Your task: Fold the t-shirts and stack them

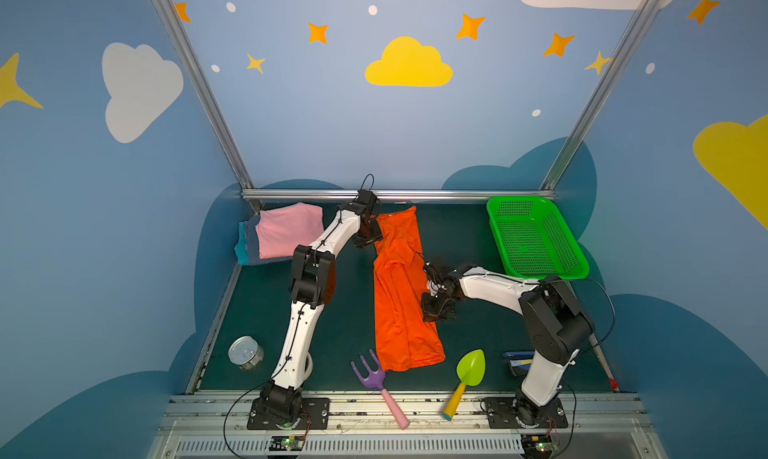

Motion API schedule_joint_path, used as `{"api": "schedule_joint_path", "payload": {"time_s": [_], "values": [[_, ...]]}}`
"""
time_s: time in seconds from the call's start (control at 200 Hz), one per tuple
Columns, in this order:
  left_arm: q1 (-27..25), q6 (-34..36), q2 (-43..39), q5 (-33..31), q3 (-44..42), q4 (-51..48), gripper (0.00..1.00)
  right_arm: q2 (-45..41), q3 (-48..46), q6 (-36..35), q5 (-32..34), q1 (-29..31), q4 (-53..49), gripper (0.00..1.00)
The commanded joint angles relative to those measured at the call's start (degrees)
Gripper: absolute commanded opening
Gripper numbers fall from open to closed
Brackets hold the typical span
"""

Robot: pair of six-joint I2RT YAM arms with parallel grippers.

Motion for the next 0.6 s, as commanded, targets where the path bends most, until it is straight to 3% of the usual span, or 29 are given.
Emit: {"api": "schedule_joint_path", "payload": {"time_s": [0.0, 0.095, 0.225, 0.436, 0.591], "values": [[0.1, -0.6, 3.7, 1.4, 3.8, -0.8, 0.46, 2.8, -3.4, 0.0, 1.0, 0.0, -1.4, 0.15], [0.2, -0.7, 6.6, 0.2, 7.2, -2.1, 0.23, 2.2, -5.0, -0.2, 2.2, -1.3, -2.5, 0.15], [2.4, -0.6, 9.0, 0.1, 10.2, -2.8, 0.05, 0.7, -7.0, -0.1, 3.5, -4.5, -4.7, 0.15], [7.7, -1.1, 10.1, 0.1, 12.8, -1.1, 0.04, -0.4, -9.1, -0.8, 4.8, -7.8, -6.5, 0.14], [8.5, -0.5, 11.5, -0.1, 17.1, -0.6, 0.04, 0.7, -9.0, -1.5, 5.9, -7.9, -7.6, 0.13]]}}
